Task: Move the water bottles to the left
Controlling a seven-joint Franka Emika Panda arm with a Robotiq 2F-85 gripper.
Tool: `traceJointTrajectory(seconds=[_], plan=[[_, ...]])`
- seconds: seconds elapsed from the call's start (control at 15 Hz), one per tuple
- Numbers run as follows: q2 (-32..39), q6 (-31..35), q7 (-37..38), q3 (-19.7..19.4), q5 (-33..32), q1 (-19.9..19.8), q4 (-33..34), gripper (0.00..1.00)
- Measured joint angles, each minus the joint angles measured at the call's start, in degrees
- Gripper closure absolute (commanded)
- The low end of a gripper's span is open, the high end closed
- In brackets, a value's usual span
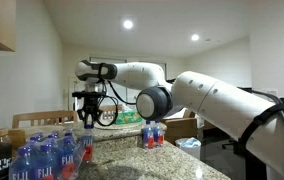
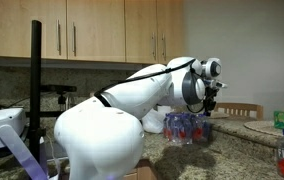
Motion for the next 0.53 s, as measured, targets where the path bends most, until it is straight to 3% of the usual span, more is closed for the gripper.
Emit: traceJointTrajectory(seconds=[0.53], plan=[[-0.2,-0.8,1.0,-3.0,-2.5,1.3,0.0,0.91]])
